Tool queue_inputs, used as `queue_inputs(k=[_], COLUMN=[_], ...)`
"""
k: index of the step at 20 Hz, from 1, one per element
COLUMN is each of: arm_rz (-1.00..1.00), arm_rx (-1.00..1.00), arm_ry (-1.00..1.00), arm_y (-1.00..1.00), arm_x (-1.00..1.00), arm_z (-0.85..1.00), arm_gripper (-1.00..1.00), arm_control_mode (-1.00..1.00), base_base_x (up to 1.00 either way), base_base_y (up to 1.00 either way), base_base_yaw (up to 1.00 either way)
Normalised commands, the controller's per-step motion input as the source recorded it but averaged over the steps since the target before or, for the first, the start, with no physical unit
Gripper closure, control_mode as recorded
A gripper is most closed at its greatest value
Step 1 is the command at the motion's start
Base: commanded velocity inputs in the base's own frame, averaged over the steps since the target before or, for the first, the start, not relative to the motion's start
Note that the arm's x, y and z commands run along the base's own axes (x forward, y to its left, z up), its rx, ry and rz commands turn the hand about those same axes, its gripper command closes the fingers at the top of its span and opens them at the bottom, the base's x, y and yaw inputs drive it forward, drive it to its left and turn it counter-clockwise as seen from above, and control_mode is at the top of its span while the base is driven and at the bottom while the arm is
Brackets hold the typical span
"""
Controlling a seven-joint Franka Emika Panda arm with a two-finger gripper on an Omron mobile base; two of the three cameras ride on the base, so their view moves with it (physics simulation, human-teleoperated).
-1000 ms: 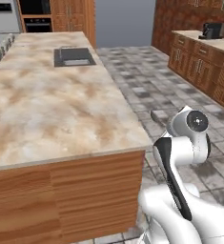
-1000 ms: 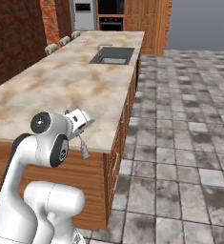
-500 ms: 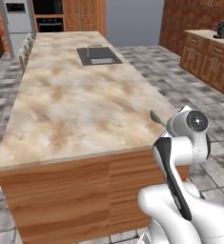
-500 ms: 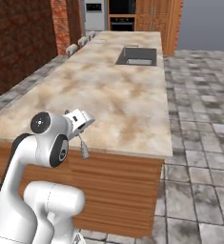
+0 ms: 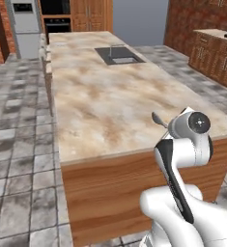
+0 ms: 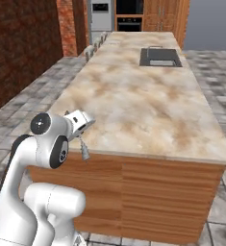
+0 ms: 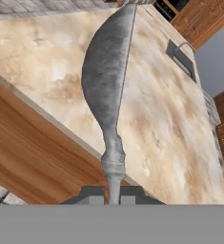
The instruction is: Take the fork and place it on the left side of the plate. Then take the spoon and place it on the right side of the plate. Make sure they're directly next to the plate.
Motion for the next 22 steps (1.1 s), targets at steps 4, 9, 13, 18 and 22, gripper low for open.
queue_inputs(k=[4, 9, 13, 18, 22], arm_rz=[0.0, 0.0, 0.0, 0.0, 0.0], arm_rx=[0.0, 0.0, 0.0, 0.0, 0.0], arm_ry=[0.0, 0.0, 0.0, 0.0, 0.0], arm_y=[0.0, 0.0, 0.0, 0.0, 0.0], arm_x=[0.0, 0.0, 0.0, 0.0, 0.0], arm_z=[0.0, 0.0, 0.0, 0.0, 0.0], arm_gripper=[1.0, 1.0, 1.0, 1.0, 1.0], arm_control_mode=[1.0, 1.0, 1.0, 1.0, 1.0], base_base_x=[0.27, 0.36, 0.43, 0.48, 0.5], base_base_y=[1.0, 1.0, 1.0, 1.0, 1.0], base_base_yaw=[-0.15, -0.21, -0.26, -0.3, -0.3])
